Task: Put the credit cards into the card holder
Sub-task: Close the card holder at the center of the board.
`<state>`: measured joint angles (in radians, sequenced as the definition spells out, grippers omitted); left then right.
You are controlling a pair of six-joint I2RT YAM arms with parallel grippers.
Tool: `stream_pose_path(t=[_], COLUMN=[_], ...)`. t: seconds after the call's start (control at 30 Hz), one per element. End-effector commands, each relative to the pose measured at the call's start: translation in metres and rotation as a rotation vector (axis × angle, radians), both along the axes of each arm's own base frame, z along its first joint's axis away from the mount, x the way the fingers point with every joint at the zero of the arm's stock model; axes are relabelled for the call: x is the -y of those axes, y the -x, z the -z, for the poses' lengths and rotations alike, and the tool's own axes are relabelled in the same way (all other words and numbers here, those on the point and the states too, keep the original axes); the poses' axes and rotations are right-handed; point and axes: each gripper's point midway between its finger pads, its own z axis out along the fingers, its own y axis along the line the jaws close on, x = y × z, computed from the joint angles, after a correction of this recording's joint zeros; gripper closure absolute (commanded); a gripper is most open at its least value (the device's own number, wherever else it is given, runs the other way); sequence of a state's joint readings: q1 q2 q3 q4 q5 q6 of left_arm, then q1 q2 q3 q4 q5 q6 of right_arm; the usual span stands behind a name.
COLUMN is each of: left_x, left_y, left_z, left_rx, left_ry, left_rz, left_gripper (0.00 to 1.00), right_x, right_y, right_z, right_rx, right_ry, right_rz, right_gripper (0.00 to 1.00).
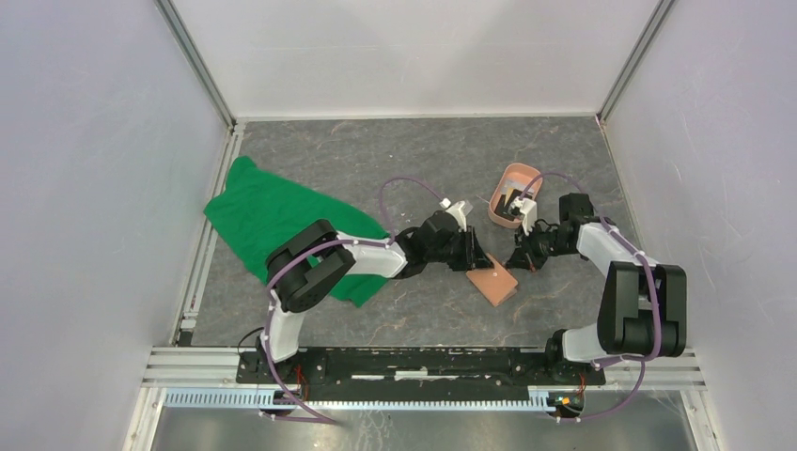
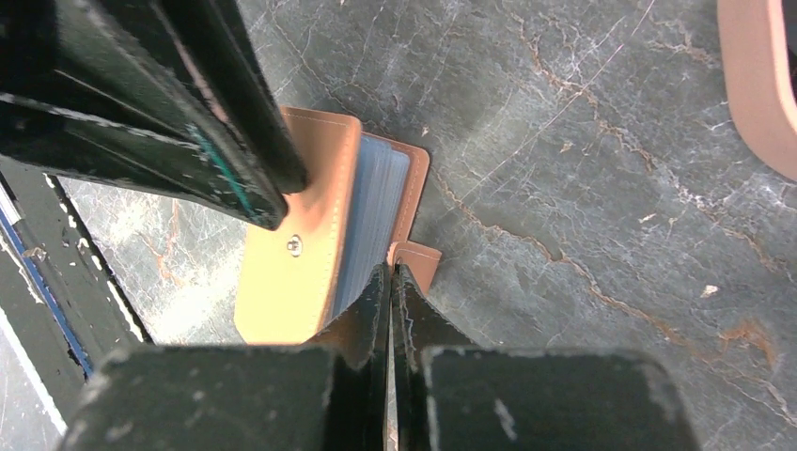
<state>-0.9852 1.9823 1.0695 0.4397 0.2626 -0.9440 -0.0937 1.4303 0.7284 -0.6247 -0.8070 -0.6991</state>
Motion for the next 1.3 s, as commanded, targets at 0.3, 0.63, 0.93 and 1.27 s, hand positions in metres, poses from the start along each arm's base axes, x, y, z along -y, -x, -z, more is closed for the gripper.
stream_pose_path(t=[0.3, 0.63, 0.93, 1.27], left_x=[0.007, 0.003, -0.001, 0.003], left_y=[-0.016, -0.013, -0.011, -0.010], left_z=[0.032, 0.053, 0.057, 0.041], left_rx=[0.052, 0.030, 0.018, 0.008], left_ry=[-0.154, -0.194, -0.201, -0.138], left_rz=[0.037, 0.041, 0.032, 0.016], left_gripper=[0.82, 0.85, 0.86, 0.85], right_x=[-0.005, -0.023, -0.032, -0.034], right_y=[-0.020, 0.007, 0.024, 0.019], right_z=[-0.026, -0.024, -0.021, -0.002], right_rx=[0.125, 0.064, 0.073, 0.051], right_ry=[-0.033, -0.127, -0.107, 0.003], right_rz=[0.020, -0.119, -0.237, -0.201], right_gripper=[1.00, 1.00, 1.00, 1.00])
